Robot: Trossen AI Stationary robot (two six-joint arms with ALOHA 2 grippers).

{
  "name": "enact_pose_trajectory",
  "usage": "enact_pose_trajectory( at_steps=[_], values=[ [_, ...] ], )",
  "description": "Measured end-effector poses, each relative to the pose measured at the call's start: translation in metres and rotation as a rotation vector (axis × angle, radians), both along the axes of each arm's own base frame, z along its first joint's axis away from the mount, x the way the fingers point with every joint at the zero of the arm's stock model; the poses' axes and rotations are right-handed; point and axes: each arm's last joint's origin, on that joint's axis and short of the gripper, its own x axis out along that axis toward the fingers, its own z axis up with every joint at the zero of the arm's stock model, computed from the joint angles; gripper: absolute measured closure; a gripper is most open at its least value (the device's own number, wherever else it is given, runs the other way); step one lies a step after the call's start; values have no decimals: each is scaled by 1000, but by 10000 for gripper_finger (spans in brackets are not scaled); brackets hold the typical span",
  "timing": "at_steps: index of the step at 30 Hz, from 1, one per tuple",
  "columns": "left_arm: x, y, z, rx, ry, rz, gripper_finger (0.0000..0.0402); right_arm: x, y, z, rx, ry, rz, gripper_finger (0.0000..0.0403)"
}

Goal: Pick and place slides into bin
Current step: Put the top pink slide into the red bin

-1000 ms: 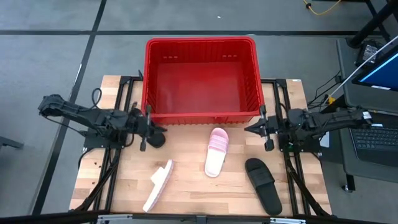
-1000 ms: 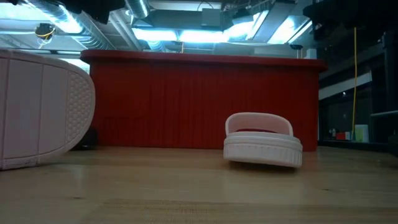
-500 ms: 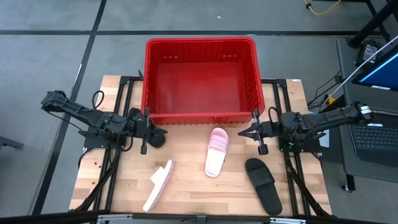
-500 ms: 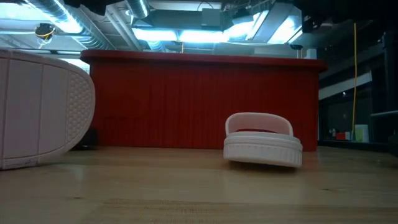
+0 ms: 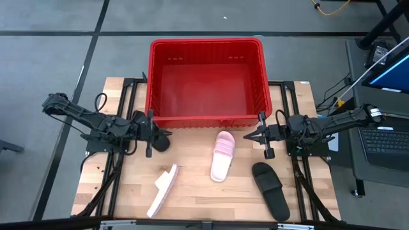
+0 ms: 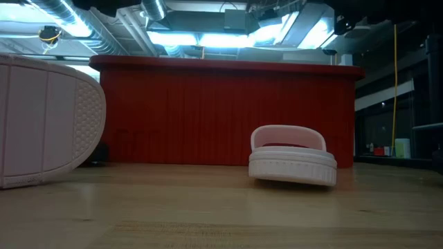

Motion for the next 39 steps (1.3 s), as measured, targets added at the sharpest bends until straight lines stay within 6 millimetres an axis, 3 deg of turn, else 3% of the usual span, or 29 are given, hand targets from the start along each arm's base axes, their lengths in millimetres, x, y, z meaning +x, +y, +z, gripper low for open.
enact_pose_trajectory(
  at_steps=[17, 39],
  values=[
    [-1, 3, 0, 63, 1, 110, 318, 0, 0, 1, -54, -16, 0, 392],
    [-1, 3, 0, 64, 3, 110, 317, 0, 0, 1, -103, -21, -9, 382]
  ],
)
